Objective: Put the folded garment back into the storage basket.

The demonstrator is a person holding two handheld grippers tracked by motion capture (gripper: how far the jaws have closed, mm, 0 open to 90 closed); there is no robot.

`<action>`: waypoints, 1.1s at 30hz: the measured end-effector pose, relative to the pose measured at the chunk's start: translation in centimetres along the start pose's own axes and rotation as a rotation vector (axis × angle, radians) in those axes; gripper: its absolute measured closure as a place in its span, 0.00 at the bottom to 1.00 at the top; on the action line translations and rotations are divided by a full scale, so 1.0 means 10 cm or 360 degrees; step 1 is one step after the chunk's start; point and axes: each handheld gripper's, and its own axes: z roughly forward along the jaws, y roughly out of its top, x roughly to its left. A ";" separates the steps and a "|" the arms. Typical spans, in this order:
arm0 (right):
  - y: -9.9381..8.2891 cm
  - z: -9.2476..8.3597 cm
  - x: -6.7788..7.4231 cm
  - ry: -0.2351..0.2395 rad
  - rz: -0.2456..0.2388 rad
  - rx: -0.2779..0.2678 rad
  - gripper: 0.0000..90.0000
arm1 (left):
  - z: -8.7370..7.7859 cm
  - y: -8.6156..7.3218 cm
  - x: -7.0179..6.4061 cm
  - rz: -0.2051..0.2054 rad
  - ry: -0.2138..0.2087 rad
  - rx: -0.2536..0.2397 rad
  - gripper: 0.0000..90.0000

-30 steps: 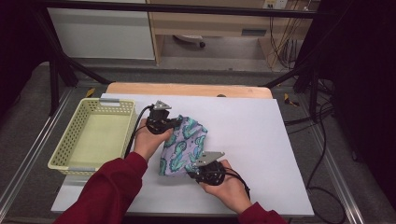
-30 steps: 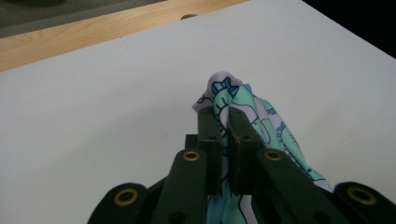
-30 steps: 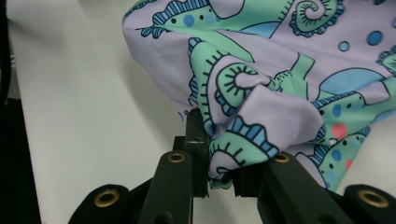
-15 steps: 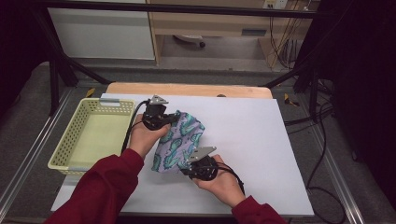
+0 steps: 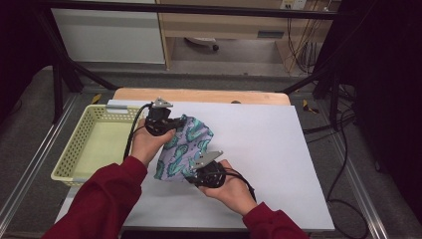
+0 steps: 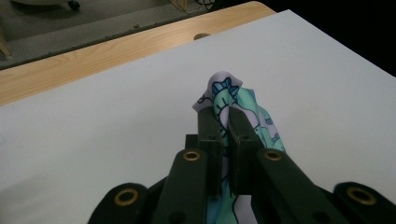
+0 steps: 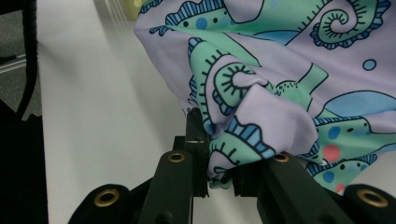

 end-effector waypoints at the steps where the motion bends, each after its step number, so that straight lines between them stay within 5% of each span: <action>1: 0.01 0.00 0.00 0.0002 -0.0004 -0.0007 0.88 | -0.02 0.00 0.01 0.0001 0.0002 0.0002 0.95; 19: 0.23 0.06 0.04 0.0007 -0.0065 0.0000 0.88 | -0.25 0.03 0.23 -0.0032 0.0050 -0.0027 0.95; 33: 0.40 0.08 0.04 0.0021 -0.0034 -0.0023 0.88 | -0.38 0.05 0.37 -0.0041 0.0093 -0.0052 0.95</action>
